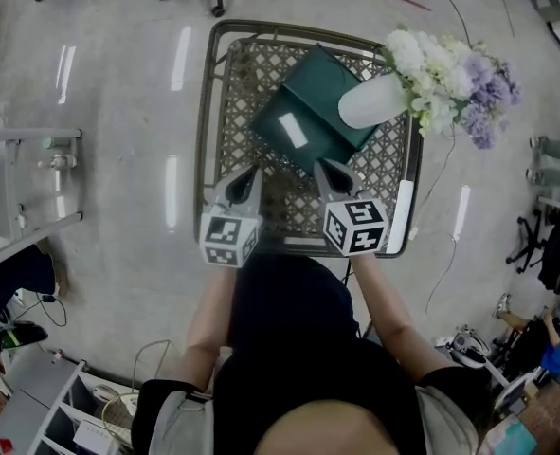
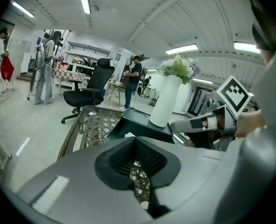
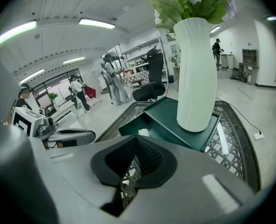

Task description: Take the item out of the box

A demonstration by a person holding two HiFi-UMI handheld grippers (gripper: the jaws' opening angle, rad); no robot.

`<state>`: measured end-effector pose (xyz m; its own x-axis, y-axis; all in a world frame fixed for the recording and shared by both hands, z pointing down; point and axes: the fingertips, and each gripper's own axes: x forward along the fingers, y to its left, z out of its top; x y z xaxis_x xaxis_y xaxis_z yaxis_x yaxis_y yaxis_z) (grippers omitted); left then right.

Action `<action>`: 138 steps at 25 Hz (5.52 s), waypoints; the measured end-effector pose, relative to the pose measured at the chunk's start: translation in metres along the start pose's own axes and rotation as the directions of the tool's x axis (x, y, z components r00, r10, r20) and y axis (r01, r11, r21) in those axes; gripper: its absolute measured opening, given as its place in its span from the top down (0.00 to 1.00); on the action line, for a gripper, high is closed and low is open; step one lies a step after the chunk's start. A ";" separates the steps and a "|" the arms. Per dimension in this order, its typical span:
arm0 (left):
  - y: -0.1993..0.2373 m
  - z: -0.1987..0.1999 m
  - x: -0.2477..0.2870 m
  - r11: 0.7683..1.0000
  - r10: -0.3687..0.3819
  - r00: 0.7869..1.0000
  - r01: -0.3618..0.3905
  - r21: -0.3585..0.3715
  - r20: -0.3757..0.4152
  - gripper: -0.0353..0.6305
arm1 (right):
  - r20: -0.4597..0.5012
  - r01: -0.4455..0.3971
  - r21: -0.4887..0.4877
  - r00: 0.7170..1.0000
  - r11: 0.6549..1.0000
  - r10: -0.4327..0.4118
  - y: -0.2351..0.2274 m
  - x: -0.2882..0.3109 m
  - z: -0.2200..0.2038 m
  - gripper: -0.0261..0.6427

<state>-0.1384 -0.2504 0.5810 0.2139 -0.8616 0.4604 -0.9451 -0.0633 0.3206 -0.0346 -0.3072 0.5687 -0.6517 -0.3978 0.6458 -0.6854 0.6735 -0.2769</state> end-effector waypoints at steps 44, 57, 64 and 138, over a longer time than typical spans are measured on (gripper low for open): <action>0.051 -0.040 0.035 0.989 0.074 0.995 -0.082 -0.119 -0.067 0.94 | -0.320 -0.037 -0.091 0.947 0.995 0.006 -0.019 0.129 -0.023 0.67; 0.057 -0.042 0.044 0.986 0.080 0.994 -0.090 -0.141 -0.073 0.94 | -0.367 -0.052 -0.185 0.930 0.981 -0.020 -0.017 0.145 -0.032 0.66; 0.058 -0.041 0.041 0.986 0.075 0.995 -0.085 -0.141 -0.072 0.94 | -0.377 -0.024 -0.198 0.925 0.980 -0.053 -0.019 0.147 -0.036 0.65; 0.004 0.022 -0.022 0.997 0.050 0.998 -0.052 0.057 0.044 0.94 | -0.053 0.035 -0.178 0.998 0.983 -0.045 0.003 0.016 0.018 0.75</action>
<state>-0.1526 -0.2425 0.5538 0.1556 -0.8850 0.4389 -0.9674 -0.0467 0.2488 -0.0530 -0.3225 0.5652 -0.6021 -0.3937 0.6947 -0.6389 0.7593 -0.1235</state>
